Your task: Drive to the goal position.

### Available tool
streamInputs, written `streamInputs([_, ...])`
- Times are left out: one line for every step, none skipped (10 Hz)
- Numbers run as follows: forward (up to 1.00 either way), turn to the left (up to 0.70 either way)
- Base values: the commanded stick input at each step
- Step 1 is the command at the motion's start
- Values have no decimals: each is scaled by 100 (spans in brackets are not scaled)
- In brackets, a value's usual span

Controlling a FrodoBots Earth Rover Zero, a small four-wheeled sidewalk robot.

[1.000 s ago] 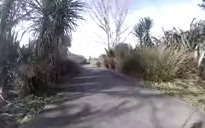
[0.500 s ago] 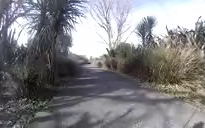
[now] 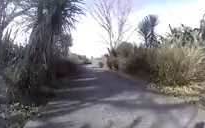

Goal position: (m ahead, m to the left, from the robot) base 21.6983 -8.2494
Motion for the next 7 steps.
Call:
streamInputs([45,0])
streamInputs([45,0])
streamInputs([45,0])
streamInputs([45,0])
streamInputs([45,0])
streamInputs([45,0])
streamInputs([45,0])
